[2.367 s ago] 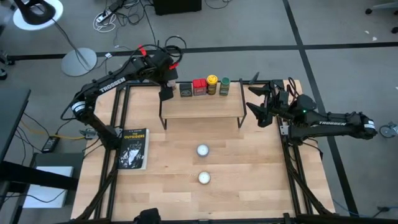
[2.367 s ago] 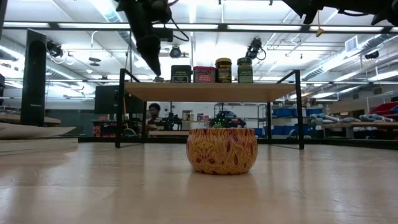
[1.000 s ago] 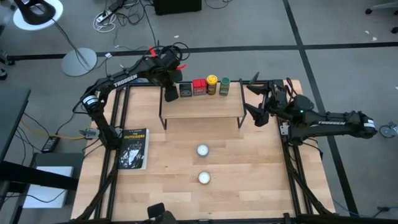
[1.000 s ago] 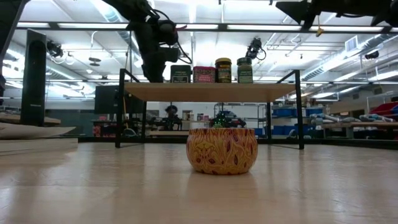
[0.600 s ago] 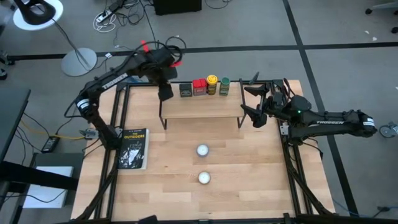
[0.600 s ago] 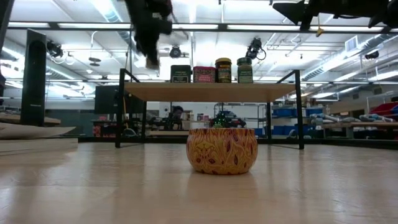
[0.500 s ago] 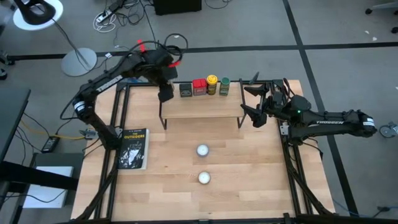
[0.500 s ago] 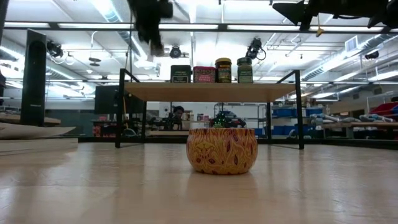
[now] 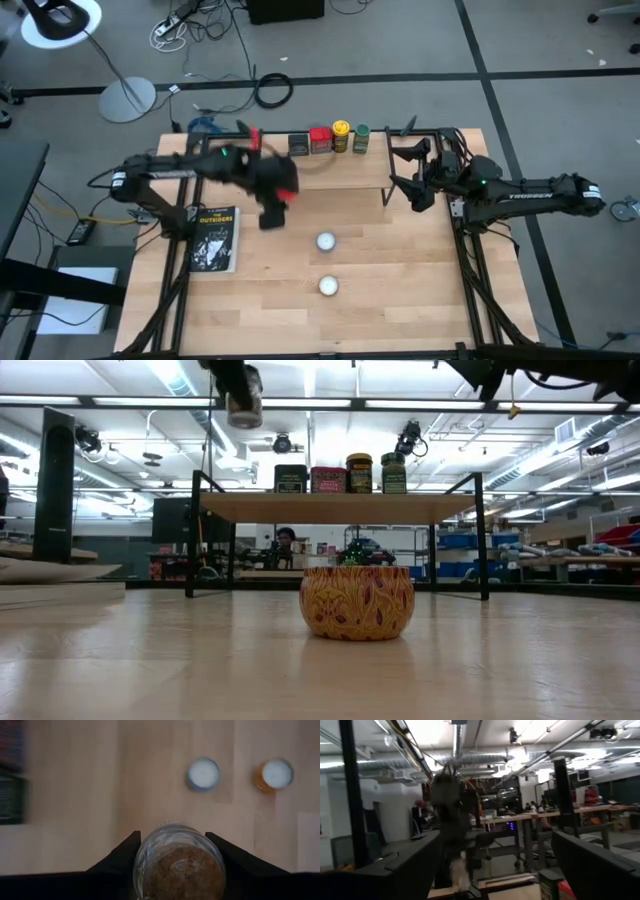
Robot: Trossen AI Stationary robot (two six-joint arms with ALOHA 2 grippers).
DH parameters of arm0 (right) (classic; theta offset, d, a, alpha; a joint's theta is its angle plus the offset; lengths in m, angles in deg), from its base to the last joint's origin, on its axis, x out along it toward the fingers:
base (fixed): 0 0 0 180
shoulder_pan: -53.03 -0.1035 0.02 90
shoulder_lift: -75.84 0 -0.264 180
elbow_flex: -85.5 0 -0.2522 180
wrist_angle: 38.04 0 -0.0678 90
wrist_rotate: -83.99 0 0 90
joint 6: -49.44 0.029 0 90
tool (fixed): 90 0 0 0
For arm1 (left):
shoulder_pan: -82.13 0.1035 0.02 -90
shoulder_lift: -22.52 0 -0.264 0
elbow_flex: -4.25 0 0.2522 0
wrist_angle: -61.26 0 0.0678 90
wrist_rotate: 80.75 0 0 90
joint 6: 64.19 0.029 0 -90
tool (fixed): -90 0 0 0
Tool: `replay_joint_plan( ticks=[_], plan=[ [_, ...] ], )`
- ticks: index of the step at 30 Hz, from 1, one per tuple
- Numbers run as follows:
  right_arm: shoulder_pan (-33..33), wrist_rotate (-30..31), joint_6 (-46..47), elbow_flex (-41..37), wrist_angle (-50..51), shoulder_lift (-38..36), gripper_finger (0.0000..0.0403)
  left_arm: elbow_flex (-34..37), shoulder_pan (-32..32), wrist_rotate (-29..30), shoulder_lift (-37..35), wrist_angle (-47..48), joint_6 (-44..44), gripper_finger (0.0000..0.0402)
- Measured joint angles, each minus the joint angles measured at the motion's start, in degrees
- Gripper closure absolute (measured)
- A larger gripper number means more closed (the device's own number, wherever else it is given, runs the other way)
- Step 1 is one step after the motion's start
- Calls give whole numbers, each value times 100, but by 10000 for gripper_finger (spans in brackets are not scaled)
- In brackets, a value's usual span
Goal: Shelf spices
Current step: Remove the brown seasoning bottle from the shelf
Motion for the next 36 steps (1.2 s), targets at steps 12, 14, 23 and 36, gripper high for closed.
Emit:
replay_joint_plan(
  ticks=[12,14,23,36],
  plan=[
    [-342,0,-2,0,-345,-3,35,2808,-842,318,0,-1808,-1496,226],
    [-374,10,-4,0,-354,-3,35,3178,-857,318,0,-2102,-1661,226],
    [-408,219,-13,0,-385,-2,37,4385,-804,80,2,-3729,-1906,226],
    [-410,393,-11,0,-378,-2,46,4587,-654,86,2,-4326,-1889,226]
  ],
)
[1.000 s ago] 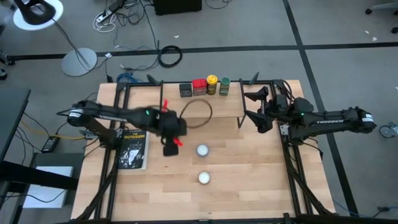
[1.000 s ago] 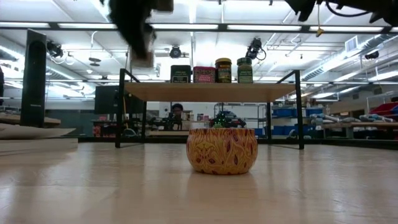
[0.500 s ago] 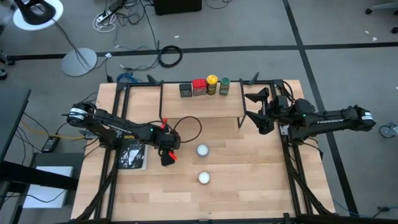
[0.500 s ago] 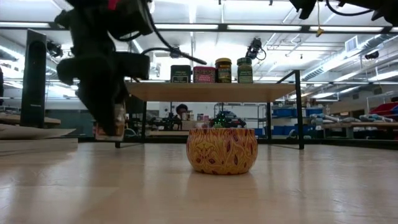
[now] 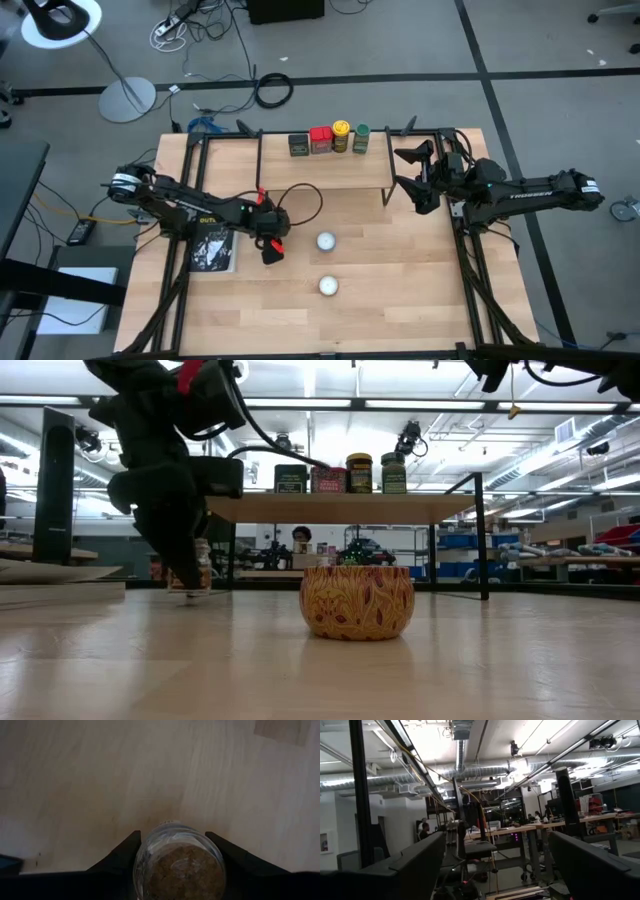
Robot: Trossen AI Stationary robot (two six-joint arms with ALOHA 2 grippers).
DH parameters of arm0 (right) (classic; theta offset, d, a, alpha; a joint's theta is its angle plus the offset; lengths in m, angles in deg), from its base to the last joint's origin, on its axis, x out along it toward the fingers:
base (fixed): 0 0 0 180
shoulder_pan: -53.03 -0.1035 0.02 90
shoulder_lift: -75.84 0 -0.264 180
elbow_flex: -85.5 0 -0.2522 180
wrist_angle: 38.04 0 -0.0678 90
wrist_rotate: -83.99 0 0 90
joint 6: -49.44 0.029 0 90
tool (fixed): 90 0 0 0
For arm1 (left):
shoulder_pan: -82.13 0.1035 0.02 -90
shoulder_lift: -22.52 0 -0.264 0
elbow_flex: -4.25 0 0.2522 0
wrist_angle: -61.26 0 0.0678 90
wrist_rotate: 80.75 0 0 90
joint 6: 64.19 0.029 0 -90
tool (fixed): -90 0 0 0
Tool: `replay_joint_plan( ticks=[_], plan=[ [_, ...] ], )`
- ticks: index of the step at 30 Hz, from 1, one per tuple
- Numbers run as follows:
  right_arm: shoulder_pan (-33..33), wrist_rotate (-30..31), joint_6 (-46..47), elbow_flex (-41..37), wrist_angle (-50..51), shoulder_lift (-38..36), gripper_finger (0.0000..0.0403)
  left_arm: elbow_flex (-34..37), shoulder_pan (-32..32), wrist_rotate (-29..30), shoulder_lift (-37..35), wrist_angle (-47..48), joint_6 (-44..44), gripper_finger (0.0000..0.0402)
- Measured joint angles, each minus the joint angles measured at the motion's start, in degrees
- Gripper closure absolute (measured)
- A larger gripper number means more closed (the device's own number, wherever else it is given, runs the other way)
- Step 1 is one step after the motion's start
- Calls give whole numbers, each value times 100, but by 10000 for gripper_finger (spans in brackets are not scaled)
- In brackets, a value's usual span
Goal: Shelf spices
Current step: Remove the brown seasoning bottle from the shelf, then remove the black seasoning can from the shelf
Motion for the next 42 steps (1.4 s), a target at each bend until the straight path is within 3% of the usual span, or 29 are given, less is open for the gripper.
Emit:
replay_joint_plan(
  ticks=[5,10,14,25,36,42],
  plan=[
    [2,-185,-101,0,4,4,46,0,0,42,0,-1,50,218],
    [0,-637,-335,0,4,4,46,0,-11,139,0,-4,147,147],
    [0,-621,-462,0,4,4,46,0,-11,149,0,-1,147,121],
    [1,-482,-513,0,4,4,48,-273,-11,127,0,162,163,116],
    [0,-482,-515,0,7,4,50,-1498,-13,274,-20,1035,917,115],
    [0,-481,-516,0,16,2,51,-2172,21,889,-458,1239,1676,115]
  ],
)
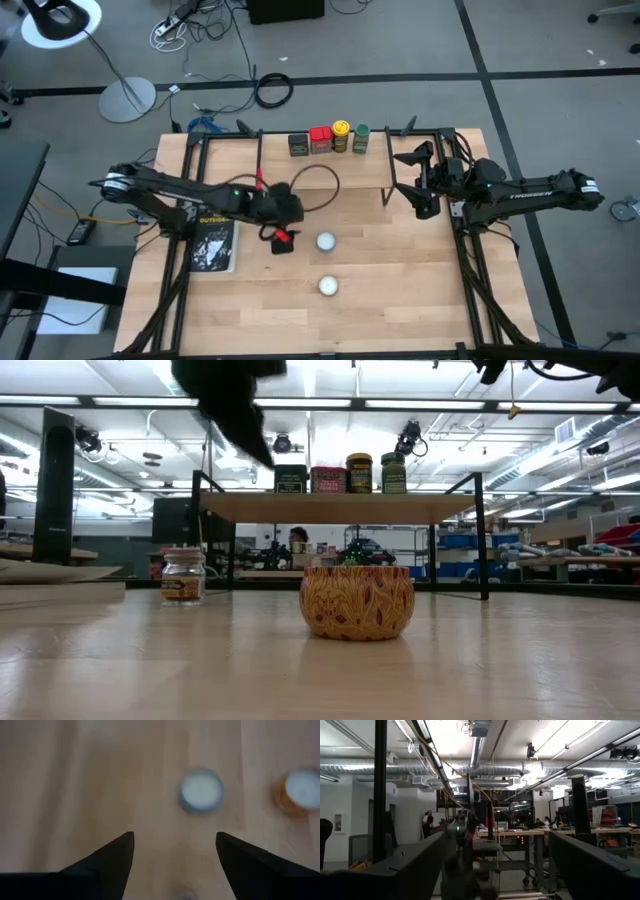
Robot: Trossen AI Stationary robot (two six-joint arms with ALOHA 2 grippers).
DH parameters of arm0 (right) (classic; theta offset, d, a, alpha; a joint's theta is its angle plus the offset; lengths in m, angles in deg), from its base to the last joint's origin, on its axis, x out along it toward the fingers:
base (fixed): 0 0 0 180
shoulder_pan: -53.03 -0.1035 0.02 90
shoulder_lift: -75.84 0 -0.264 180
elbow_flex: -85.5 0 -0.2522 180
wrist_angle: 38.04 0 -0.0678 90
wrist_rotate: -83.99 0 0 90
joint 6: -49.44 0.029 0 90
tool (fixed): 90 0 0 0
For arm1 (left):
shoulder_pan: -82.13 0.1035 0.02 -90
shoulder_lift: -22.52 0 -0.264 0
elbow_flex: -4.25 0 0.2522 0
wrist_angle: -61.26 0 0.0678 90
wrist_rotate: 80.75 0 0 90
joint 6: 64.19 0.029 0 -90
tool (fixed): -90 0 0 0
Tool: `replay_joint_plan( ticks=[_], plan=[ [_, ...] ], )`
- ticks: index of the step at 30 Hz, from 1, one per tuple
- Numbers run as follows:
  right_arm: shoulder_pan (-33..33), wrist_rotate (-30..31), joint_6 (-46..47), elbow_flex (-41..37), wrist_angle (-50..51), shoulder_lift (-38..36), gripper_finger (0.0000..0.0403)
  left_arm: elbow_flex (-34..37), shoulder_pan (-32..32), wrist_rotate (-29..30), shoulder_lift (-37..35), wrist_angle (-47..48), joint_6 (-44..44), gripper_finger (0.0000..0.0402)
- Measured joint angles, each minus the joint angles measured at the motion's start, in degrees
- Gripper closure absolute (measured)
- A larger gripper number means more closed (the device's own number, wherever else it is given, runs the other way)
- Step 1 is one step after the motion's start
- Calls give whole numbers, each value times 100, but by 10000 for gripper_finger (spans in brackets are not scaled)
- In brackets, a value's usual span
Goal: Shelf spices
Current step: Remove the black seasoning can from the shelf
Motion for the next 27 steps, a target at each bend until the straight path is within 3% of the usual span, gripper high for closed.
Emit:
replay_joint_plan(
  ticks=[6,8,19,27],
  plan=[
    [2,29,0,-2,-30,2,51,-776,379,1556,-450,999,677,115],
    [2,28,2,-2,-83,0,51,-1028,730,1689,-449,1169,885,115],
    [0,25,306,-2,-104,1,51,-1336,2485,518,-395,1011,1626,75],
    [-2,24,306,-2,-82,0,52,-1336,2896,-84,-392,623,2214,32]
  ],
)
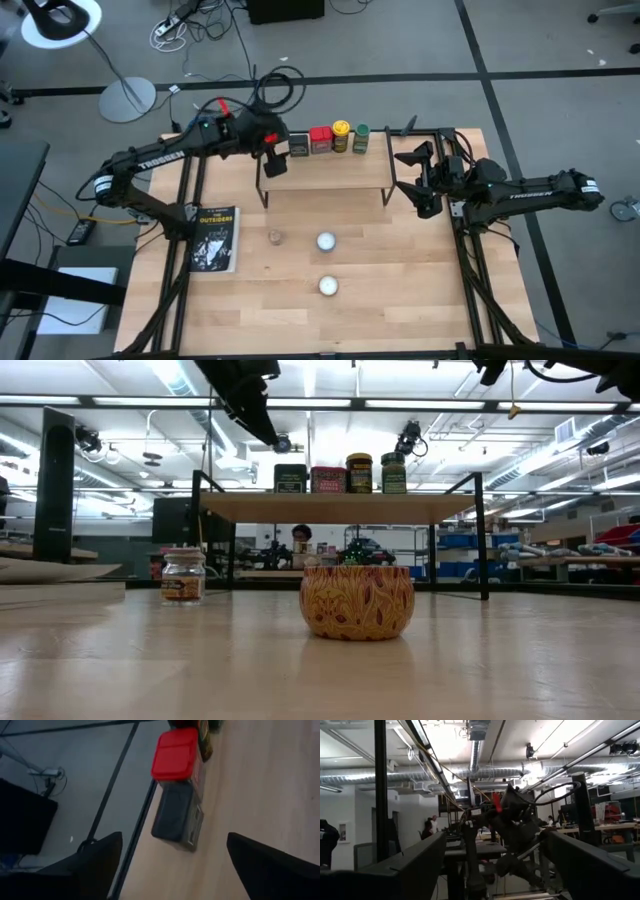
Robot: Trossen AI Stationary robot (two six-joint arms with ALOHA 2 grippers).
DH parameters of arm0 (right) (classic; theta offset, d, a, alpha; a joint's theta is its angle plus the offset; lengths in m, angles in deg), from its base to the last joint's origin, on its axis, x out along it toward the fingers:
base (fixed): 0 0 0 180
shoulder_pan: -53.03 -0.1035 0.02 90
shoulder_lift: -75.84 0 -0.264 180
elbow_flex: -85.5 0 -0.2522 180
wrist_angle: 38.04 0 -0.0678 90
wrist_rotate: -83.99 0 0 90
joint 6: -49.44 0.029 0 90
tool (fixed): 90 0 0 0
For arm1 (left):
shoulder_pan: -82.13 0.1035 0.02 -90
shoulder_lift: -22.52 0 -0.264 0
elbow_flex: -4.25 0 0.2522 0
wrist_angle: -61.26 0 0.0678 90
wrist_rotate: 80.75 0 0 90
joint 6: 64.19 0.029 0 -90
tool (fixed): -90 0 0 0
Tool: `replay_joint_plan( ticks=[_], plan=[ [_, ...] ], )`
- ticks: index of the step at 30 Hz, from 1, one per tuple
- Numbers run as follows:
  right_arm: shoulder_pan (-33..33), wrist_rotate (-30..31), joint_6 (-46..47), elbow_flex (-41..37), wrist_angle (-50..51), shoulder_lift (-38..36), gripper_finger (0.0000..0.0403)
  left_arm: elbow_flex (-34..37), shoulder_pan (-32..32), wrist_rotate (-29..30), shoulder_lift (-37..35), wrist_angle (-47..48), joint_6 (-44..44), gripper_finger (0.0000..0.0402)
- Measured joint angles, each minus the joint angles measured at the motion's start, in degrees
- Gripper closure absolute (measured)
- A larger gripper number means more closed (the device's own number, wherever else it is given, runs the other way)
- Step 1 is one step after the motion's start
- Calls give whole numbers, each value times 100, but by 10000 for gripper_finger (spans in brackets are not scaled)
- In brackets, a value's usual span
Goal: Shelf spices
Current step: Remove the black seasoning can from the shelf
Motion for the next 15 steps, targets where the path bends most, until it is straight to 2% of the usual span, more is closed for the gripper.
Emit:
replay_joint_plan(
  ticks=[11,15],
  plan=[
    [-26,-40,68,0,38,2,58,-2,297,-35,564,-175,185,25],
    [-123,-42,61,0,44,2,58,0,382,-219,724,-268,187,25]
  ],
)
